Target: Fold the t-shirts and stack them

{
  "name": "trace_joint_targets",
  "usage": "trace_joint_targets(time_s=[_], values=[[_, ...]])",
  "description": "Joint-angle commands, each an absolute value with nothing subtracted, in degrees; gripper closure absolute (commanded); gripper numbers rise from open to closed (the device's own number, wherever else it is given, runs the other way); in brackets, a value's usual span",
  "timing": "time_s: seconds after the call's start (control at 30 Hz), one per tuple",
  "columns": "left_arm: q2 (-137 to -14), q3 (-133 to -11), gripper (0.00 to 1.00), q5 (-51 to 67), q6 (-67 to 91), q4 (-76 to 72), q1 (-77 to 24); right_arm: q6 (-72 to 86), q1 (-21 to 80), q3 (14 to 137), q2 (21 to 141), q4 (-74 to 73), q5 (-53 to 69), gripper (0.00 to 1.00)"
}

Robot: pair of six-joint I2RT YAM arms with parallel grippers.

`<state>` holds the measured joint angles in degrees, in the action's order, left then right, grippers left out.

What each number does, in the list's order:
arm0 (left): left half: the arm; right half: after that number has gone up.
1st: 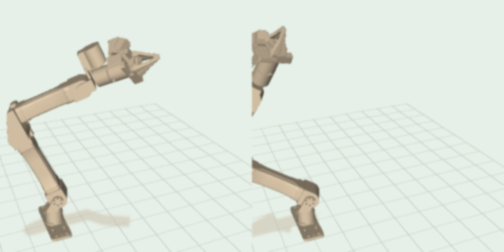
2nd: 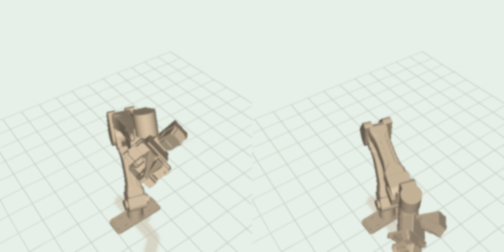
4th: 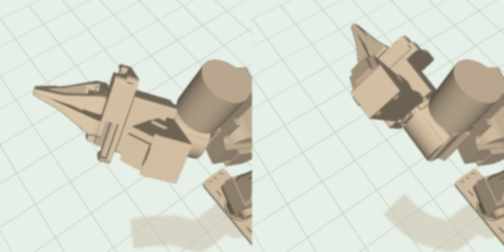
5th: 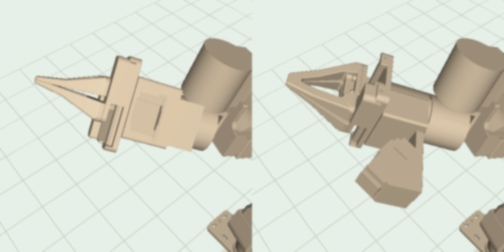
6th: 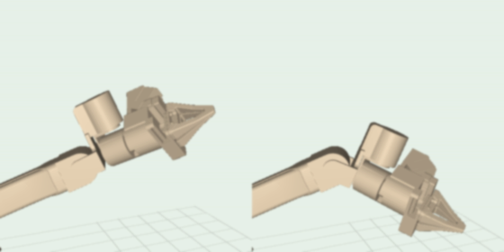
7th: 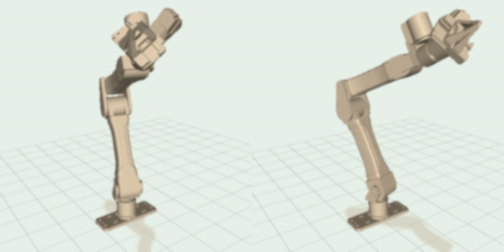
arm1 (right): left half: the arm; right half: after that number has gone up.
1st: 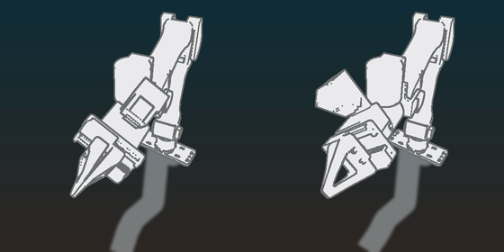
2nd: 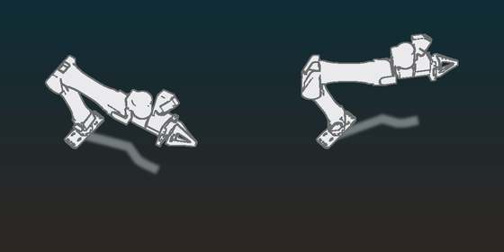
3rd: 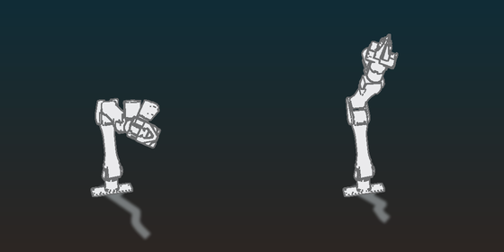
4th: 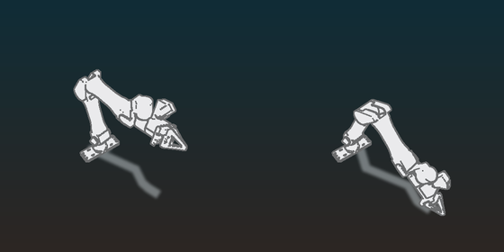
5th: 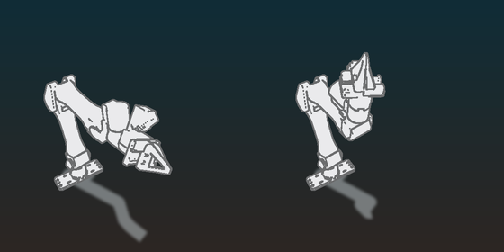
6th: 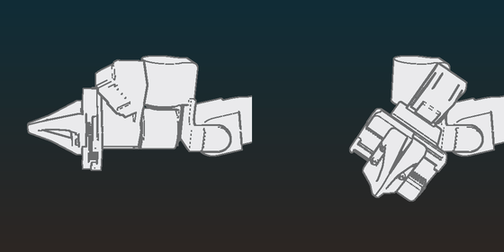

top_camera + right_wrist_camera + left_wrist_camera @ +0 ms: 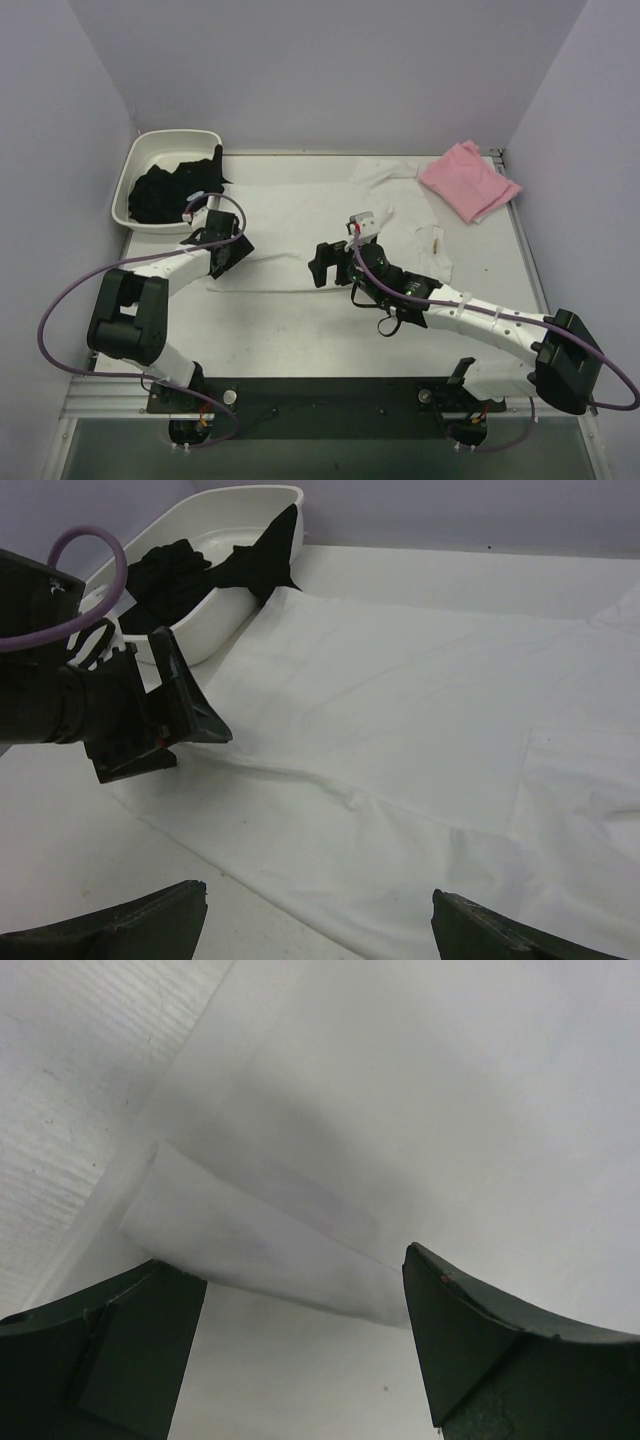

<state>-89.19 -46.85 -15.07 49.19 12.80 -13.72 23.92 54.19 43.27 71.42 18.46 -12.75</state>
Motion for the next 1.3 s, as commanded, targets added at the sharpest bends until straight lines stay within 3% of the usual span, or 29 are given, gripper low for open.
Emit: trace_joint_targets(time_s=[0.0,0.3,0.47,0.8,1.27], values=[[-92.02,-51.41,0.12,-17.05,49.13,9.76,-12.57,24.43,54.93,41.93,68.82,19.25,-14.06,0.02],[-99.75,-61.95,0.13,-17.31,49.13,11.51,-8.53,24.7,55.11,38.76,66.01,16.79,-19.49,0.02],[-92.14,-61.79,0.13,-22.75,47.64,13.54,-13.61,25.48,49.69,41.65,68.11,5.73,-28.47,0.02],[-83.5,-57.75,0.13,-21.8,49.3,18.81,-28.65,31.11,34.21,49.74,82.7,-5.53,-20.05,0.02],[-96.06,-63.54,0.13,-24.34,46.67,23.37,-33.75,31.55,29.18,53.09,90.88,-6.59,-15.21,0.02]])
